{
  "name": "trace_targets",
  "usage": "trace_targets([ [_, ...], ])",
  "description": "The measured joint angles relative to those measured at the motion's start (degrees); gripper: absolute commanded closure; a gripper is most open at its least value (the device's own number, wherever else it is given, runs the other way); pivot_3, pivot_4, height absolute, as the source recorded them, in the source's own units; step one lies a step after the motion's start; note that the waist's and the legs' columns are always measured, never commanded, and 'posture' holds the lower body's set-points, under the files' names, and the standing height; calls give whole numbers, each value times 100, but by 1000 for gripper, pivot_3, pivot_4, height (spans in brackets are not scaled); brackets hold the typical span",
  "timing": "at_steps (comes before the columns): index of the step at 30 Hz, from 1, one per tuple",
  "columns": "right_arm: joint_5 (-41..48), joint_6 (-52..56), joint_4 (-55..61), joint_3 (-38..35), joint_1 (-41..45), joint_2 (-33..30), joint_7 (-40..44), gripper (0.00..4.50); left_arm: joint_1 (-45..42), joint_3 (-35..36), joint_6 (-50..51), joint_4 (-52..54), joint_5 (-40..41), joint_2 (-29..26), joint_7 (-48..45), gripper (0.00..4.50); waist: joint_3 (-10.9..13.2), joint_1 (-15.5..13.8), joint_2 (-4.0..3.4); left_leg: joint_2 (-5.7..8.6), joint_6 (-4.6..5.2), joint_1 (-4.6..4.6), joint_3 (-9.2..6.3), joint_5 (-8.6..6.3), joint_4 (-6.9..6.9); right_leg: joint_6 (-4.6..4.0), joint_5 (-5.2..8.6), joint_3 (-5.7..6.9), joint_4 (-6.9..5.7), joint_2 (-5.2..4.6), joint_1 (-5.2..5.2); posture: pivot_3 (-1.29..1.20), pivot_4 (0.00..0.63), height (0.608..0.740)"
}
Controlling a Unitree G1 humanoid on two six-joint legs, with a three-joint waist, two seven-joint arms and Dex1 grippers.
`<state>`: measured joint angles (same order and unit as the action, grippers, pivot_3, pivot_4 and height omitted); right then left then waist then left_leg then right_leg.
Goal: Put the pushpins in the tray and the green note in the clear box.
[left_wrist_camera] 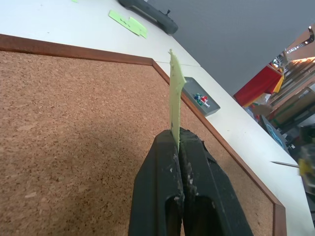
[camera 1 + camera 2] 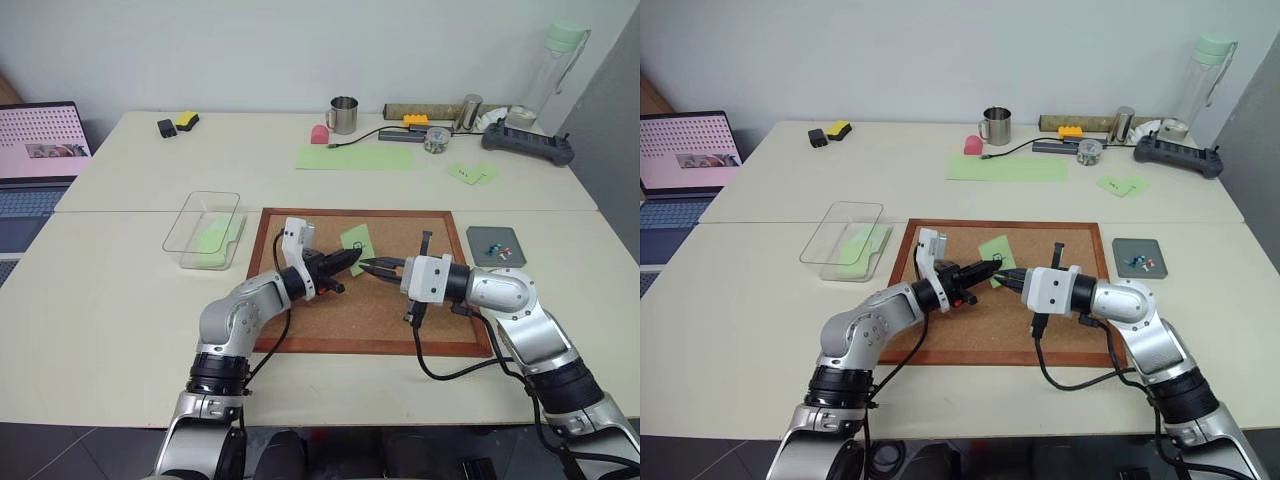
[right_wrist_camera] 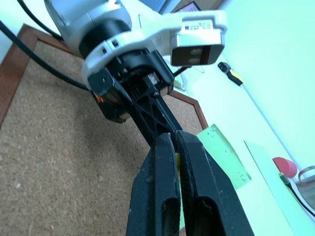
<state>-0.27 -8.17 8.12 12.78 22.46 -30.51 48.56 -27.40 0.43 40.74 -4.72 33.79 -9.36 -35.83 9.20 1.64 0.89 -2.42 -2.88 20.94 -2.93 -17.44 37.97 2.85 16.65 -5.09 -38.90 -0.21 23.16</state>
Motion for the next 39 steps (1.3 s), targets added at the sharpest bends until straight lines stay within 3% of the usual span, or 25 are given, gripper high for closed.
trace_targets([
  [2,143,202,73,-134,-65,20,-84,4500,-1,-9,-25,0,-13,5,-11,4473,0,-2,0,0,0,0,0,0,0,0,0,0,0,0,0,0,150,740],
  [8,918,1848,45,-1555,-453,189,-1101,4500,-1,-268,-753,230,-293,-137,-497,4473,0,-17,0,0,-1,3,3,0,0,0,0,-1,0,-3,0,0,150,740],
  [16,1431,3304,-878,-3033,-557,296,-2422,4500,-87,-1097,-1711,496,-956,-451,-1315,4473,0,2,-1,2,5,0,11,-3,-3,0,0,-11,-1,1,1,0,150,740],
  [30,1865,3654,-2447,-3277,427,223,-2536,4500,-17,-1278,-1869,539,-1167,-510,-1513,4473,0,21,-3,1,7,0,15,-4,-3,0,0,-14,0,2,2,0,150,740],
  [39,1995,3544,-3283,-3350,833,224,-2482,2419,119,-1358,-1767,743,-1169,-615,-1481,4500,1,21,-3,0,7,0,19,-4,-3,0,0,-17,1,2,2,0,150,740],
])
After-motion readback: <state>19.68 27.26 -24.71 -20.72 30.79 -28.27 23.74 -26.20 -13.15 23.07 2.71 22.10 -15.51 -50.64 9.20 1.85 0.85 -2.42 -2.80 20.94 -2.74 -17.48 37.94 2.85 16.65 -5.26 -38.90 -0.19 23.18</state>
